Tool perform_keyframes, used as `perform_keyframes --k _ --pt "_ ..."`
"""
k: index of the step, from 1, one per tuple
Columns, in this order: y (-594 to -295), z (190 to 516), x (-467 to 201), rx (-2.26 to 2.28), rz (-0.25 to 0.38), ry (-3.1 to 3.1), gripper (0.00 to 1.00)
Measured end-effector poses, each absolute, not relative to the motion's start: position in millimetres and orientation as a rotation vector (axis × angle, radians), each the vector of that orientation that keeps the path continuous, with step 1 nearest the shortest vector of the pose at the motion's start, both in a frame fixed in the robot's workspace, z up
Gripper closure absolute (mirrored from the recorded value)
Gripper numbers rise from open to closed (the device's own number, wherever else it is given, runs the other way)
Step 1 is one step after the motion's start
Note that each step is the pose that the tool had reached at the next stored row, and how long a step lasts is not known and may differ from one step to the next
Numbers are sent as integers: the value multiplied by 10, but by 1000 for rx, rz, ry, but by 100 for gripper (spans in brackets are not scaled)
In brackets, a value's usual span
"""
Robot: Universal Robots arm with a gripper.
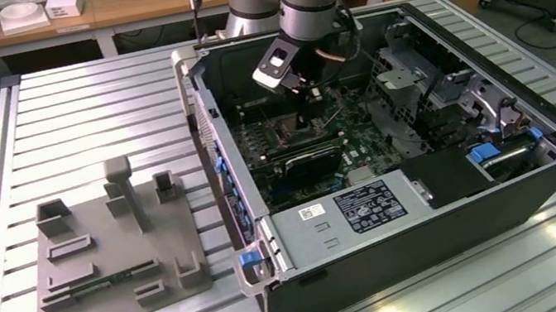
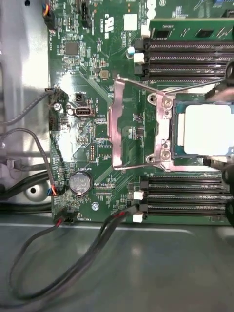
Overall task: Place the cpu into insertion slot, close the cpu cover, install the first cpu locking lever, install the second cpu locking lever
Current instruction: 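Place the cpu into insertion slot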
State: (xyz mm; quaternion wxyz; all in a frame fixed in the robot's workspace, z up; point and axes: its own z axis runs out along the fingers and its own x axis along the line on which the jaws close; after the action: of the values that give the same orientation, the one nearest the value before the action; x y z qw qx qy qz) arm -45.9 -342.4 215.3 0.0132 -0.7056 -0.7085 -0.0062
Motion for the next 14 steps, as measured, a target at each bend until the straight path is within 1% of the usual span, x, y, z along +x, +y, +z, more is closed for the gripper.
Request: perform_keyframes --k 2,3,5,6,8,9,11,14 --pt "-3424 2189 -458 -2197 -18 -2206 53" --pt "-3424 2203 -457 -2197 -17 -2206 53" --pt "-3424 2215 -457 -2197 -16 -2205 65" --pt "-3423 2214 -457 -2197 -16 -2205 65" --pt "-3423 2215 -457 -2197 -16 -2205 76" --pt "-3424 2215 -457 -2197 -16 -2205 76" --pt "-3424 2216 -457 -2197 -16 -2205 88" --pt "-3424 2216 -457 -2197 -16 -2205 90"
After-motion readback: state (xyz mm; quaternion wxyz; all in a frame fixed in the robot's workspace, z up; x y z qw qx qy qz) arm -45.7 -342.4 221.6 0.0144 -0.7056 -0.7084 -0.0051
